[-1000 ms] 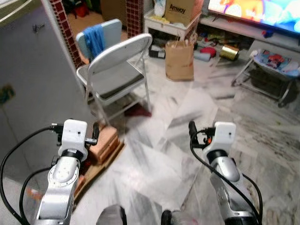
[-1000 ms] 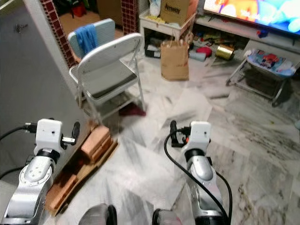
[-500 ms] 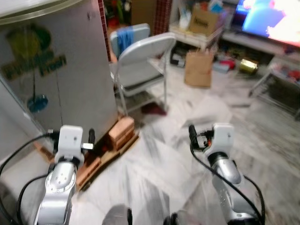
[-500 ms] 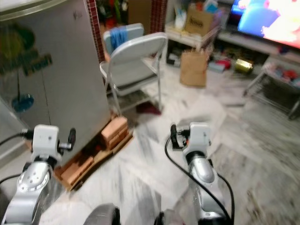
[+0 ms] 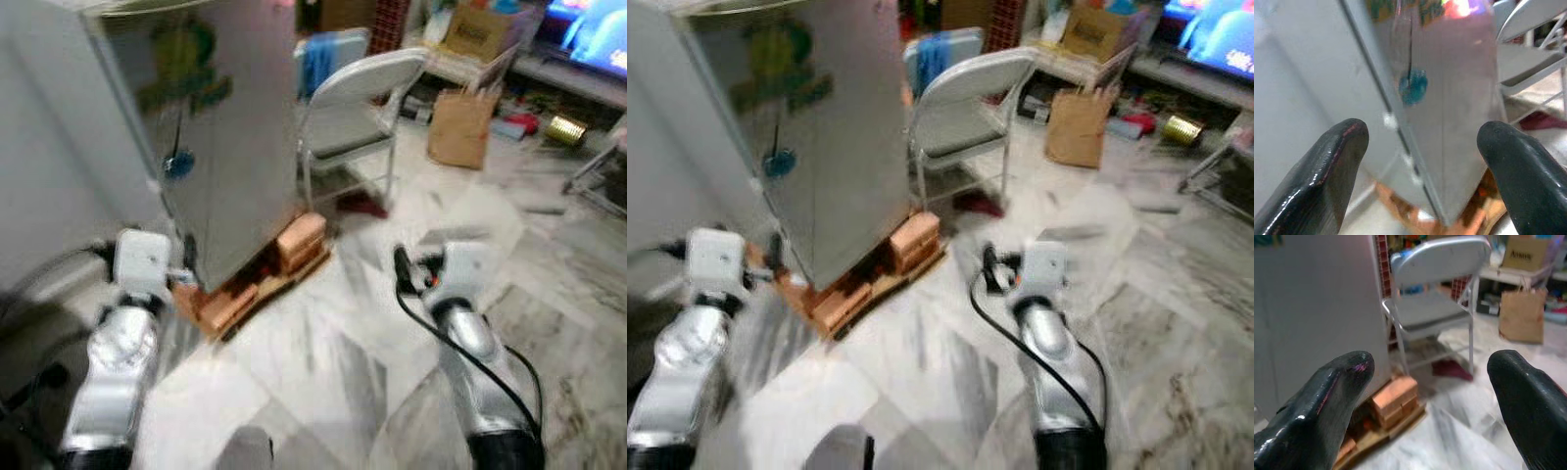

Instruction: Restocking fridge

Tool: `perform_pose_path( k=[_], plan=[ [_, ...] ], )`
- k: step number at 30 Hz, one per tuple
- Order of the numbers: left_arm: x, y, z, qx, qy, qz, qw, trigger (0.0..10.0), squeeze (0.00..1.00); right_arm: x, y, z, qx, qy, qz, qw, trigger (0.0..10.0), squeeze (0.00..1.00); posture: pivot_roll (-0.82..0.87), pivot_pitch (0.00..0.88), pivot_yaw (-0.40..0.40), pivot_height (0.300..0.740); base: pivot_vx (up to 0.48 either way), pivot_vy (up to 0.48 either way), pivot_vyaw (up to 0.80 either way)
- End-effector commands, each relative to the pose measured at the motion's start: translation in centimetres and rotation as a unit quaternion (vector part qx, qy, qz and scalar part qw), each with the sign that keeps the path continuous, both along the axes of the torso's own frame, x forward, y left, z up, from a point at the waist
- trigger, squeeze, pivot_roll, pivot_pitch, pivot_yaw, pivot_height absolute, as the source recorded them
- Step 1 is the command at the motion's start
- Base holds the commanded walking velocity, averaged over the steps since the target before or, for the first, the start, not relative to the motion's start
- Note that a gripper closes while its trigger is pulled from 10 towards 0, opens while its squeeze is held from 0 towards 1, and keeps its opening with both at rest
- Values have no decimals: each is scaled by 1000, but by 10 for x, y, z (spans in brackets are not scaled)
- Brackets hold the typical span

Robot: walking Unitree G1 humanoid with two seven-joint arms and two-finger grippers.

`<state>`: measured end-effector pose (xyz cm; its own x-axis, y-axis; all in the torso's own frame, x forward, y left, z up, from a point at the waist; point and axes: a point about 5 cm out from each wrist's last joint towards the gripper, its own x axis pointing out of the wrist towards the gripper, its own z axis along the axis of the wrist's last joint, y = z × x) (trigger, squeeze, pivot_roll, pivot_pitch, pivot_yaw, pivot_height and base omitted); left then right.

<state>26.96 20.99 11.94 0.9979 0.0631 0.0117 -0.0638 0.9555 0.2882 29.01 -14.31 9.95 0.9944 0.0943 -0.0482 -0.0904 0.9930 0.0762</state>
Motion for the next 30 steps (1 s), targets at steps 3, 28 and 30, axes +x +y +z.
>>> perform_pose_path(
  k=[3,28,30],
  plan=[
    [-5,-10,-7,-19,7,-16,1000,10000,0,-8,-15,-11,-8,22,-22,999,10000,0,123,67,-51,740,0,480,0],
    [-20,-8,-27,-26,34,-18,999,10000,0,-16,-21,-23,-15,49,-26,998,10000,0,122,60,-79,740,0,473,-501],
    [-20,-10,-26,-25,30,-21,999,10000,0,-15,-21,-22,-17,47,-25,998,10000,0,122,64,-80,740,0,463,-259]
  ],
)
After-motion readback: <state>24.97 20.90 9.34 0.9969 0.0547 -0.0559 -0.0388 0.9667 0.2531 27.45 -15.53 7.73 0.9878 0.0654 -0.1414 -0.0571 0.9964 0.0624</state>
